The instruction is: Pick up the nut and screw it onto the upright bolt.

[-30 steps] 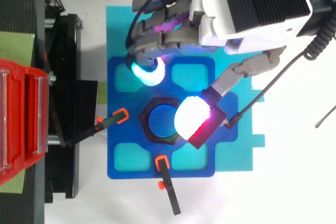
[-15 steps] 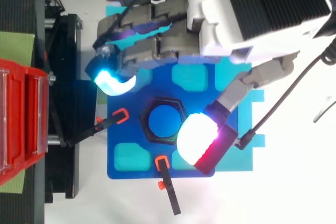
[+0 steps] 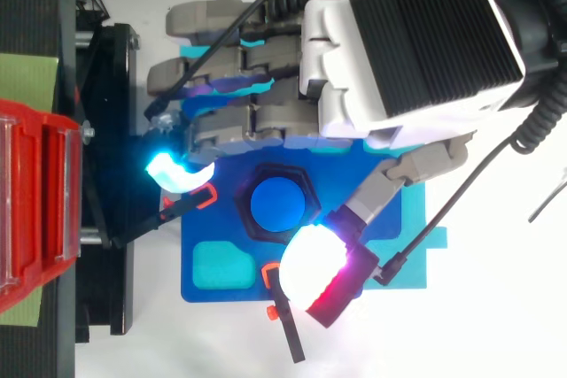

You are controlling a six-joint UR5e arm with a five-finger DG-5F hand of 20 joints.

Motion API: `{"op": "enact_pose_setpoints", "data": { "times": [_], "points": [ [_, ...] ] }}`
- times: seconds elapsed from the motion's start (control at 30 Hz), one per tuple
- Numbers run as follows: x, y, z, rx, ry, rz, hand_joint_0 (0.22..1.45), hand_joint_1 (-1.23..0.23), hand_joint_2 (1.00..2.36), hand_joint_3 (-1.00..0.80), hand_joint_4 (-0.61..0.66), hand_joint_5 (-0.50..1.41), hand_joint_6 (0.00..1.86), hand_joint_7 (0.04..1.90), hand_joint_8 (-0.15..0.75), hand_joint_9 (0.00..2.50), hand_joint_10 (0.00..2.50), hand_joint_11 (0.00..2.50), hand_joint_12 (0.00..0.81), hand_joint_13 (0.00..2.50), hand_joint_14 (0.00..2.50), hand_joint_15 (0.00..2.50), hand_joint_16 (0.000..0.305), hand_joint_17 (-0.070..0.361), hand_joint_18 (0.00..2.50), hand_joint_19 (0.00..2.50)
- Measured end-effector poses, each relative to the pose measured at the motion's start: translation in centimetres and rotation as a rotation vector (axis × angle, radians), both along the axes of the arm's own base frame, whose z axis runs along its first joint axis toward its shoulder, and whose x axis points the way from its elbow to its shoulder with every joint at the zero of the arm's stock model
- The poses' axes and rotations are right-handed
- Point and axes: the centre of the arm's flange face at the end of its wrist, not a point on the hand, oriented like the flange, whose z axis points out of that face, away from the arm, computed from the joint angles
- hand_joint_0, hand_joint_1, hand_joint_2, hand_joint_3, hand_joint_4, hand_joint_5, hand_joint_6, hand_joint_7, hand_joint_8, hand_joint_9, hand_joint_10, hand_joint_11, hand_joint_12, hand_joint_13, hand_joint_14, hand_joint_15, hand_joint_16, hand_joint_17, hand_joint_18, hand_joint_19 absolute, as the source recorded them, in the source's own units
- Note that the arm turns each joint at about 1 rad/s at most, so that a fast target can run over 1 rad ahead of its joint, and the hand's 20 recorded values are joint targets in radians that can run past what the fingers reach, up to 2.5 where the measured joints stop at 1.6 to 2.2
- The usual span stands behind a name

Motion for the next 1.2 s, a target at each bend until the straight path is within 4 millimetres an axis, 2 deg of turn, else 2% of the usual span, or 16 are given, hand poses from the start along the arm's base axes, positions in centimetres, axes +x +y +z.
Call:
{"op": "enact_pose_setpoints", "data": {
  "times": [0.3, 0.6, 0.9, 1.2],
  "points": [
    [-0.4, 0.3, -0.6, -0.009, 0.044, 0.005, 0.47, -0.14, 1.00, -0.50, 0.29, -0.07, 0.50, 0.87, 0.255, 0.68, 0.00, 0.00, 0.314, 0.35, 0.00, 0.00, 0.043, 0.096, 0.08, 0.00],
    [-1.4, 0.5, -3.1, -0.014, 0.075, 0.010, 0.47, -0.17, 1.00, -0.50, 0.29, -0.07, 0.50, 0.89, 0.257, 0.72, 0.00, 0.00, 0.310, 0.37, 0.00, 0.00, 0.042, 0.095, 0.12, 0.00],
    [-1.3, 0.5, -3.3, -0.014, 0.059, 0.007, 0.48, -0.21, 1.00, -0.50, 0.30, -0.05, 0.50, 1.01, 0.264, 0.77, 0.00, 0.00, 0.300, 0.41, 0.00, 0.00, 0.041, 0.093, 0.17, 0.00],
    [-1.5, 0.2, -3.7, -0.015, 0.069, 0.005, 0.49, -0.24, 1.00, -0.50, 0.23, -0.03, 0.51, 1.17, 0.265, 0.81, 0.00, 0.00, 0.294, 0.47, 0.00, 0.00, 0.041, 0.093, 0.23, 0.00]
  ]
}}
